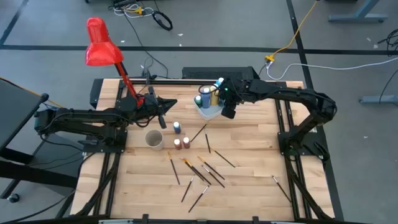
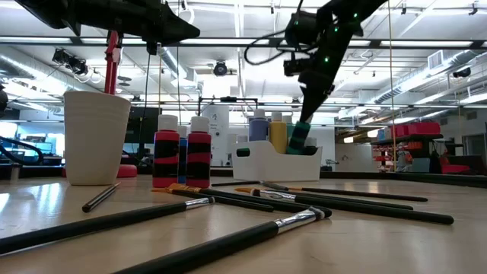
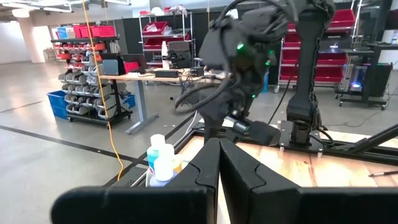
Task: Pick & Place Paint Supplies
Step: Put the small light green paint bottle into the white bin
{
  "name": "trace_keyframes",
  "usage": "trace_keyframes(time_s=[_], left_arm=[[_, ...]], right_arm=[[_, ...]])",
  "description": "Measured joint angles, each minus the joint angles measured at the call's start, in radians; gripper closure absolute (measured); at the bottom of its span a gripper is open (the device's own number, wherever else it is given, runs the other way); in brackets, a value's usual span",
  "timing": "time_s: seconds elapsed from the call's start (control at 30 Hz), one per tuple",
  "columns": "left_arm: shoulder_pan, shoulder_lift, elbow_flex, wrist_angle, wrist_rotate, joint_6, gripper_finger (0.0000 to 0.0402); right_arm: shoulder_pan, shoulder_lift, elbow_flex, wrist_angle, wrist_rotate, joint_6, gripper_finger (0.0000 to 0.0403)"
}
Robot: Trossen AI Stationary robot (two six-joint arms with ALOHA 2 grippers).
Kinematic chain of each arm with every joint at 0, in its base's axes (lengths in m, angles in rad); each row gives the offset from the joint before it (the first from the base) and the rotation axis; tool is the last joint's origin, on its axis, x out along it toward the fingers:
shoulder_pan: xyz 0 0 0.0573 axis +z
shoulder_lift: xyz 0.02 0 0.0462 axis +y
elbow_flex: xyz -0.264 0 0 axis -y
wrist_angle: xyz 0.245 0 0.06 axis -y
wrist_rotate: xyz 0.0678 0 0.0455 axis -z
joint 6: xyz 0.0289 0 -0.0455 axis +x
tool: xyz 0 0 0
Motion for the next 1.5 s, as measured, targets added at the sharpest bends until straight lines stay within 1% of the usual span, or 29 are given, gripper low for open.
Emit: trace_keyframes(time_s=[0.37,0.5,0.63,0.9,1.13,1.33,1.5], left_arm=[[0.0,0.0,0.0,0.0,0.0,0.007,0.0384],[0.0,0.0,0.0,0.0,0.0,0.007,0.0384],[0.0,0.0,0.0,0.0,0.0,0.007,0.0384],[0.0,0.0,0.0,0.0,0.0,0.007,0.0384],[0.0,0.0,0.0,0.0,0.0,0.007,0.0384],[0.0,0.0,0.0,0.0,0.0,0.007,0.0384],[0.0,0.0,0.0,0.0,0.0,0.007,0.0384]], right_arm=[[-0.089,0.062,0.001,-0.014,-0.022,-0.036,0.0279],[-0.107,0.066,0.002,-0.008,-0.034,-0.051,0.0272],[-0.121,0.066,0.002,0.014,-0.063,-0.032,0.0261],[-0.125,0.066,0.002,0.063,-0.06,-0.014,0.0239],[-0.125,0.066,0.001,0.064,-0.063,-0.014,0.0224],[-0.121,0.066,0.001,0.064,-0.063,-0.014,0.0216],[-0.089,0.066,0.001,0.065,-0.065,-0.023,0.0217]])
